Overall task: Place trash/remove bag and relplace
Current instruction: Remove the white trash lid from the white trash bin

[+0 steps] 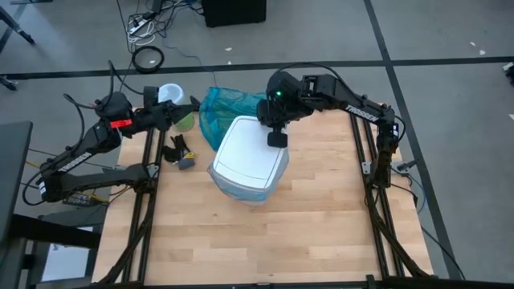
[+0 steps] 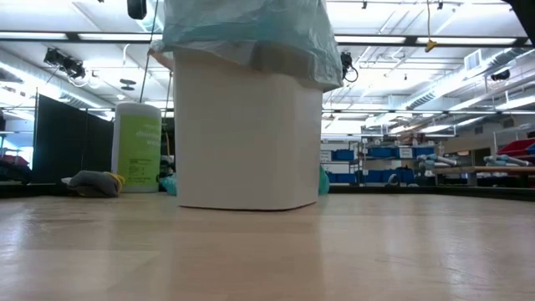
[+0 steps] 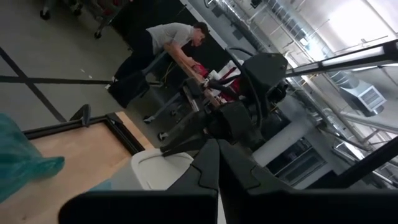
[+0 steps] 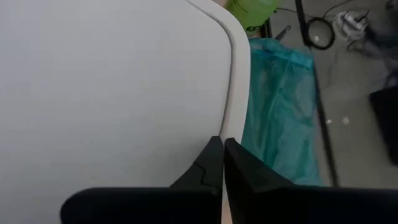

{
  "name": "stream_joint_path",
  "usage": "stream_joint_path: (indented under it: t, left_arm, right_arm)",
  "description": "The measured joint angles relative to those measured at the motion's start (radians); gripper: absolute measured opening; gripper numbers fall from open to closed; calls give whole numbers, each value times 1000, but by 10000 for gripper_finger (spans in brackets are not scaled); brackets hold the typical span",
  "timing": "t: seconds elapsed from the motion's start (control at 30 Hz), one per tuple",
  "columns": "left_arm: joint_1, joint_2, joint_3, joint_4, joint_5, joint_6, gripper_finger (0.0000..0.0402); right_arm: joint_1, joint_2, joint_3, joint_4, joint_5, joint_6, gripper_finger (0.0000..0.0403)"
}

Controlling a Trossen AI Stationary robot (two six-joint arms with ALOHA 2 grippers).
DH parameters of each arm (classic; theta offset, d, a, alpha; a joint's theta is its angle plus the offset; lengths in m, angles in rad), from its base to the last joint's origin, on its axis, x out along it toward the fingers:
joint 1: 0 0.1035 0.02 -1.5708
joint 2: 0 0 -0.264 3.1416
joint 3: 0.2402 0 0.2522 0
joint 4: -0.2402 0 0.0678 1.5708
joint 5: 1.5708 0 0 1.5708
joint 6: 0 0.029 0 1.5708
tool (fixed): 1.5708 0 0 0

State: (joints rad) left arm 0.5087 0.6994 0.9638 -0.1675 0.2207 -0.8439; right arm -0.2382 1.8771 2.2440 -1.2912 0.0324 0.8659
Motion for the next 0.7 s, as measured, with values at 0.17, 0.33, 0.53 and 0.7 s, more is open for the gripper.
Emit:
stream_joint_path:
  t: [0.17,0.33,0.53,0.7]
  left_arm:
    - [0,5,0,-2,0,19,6]
    - [0,8,0,-2,0,28,6]
    - [0,8,0,1,0,28,6]
    - [0,8,0,21,0,29,6]
  right_arm:
    - [2,0,0,-14,11,-33,21]
    - [-1,2,-2,-21,-1,-41,81]
    - [-1,-2,-3,74,21,-107,141]
    - [-20,0,-3,23,30,-75,152]
